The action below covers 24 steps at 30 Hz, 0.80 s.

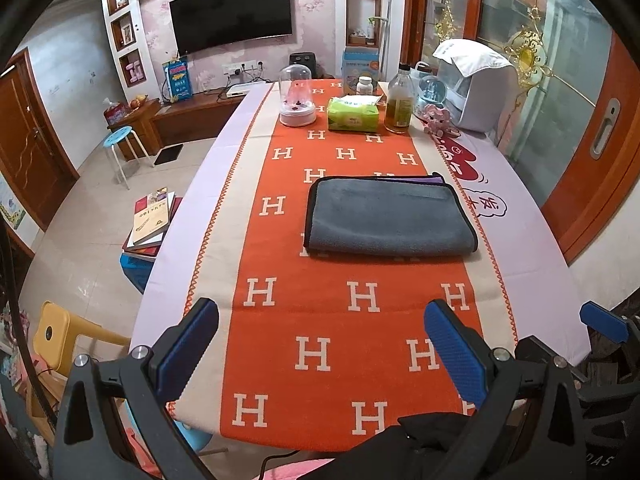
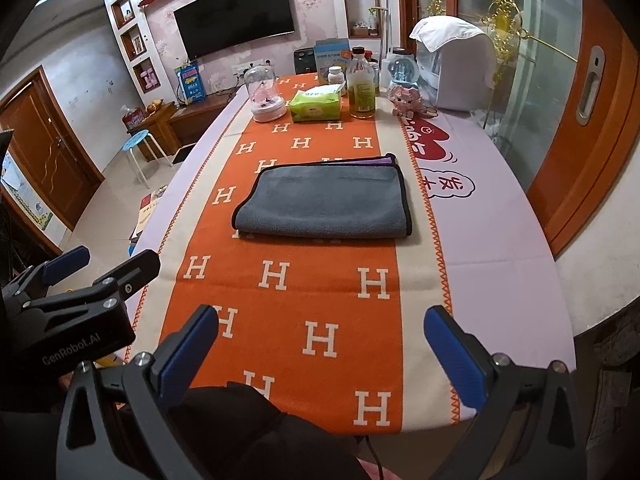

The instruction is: Fold towel

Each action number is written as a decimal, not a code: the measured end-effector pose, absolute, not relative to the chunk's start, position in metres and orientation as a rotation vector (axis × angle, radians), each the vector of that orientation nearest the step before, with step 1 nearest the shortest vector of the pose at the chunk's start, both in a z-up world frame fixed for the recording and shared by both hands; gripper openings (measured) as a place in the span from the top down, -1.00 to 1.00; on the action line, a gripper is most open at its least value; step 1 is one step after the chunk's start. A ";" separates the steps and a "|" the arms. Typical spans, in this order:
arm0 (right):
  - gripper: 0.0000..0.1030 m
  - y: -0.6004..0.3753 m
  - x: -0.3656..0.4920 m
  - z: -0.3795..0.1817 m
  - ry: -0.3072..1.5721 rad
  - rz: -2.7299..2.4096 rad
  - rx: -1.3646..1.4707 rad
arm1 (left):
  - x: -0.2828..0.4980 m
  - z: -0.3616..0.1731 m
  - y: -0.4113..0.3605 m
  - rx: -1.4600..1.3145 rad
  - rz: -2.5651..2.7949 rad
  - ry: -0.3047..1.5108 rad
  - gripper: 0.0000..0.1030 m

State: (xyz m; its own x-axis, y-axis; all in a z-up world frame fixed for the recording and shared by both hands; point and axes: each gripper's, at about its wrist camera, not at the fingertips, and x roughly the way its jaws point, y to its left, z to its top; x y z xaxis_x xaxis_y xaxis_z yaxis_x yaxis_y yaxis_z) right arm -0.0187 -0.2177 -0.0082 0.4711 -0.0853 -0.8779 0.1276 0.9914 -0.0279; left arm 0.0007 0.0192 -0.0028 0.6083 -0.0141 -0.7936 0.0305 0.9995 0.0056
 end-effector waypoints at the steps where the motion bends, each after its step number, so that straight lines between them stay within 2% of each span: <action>1: -1.00 -0.218 -0.018 -0.008 1.074 -0.131 0.044 | 0.001 -0.003 0.019 0.020 -0.027 0.918 -0.99; 24: -1.00 -0.218 -0.020 -0.009 1.082 -0.133 0.051 | 0.000 0.000 0.017 0.033 -0.036 0.913 -0.98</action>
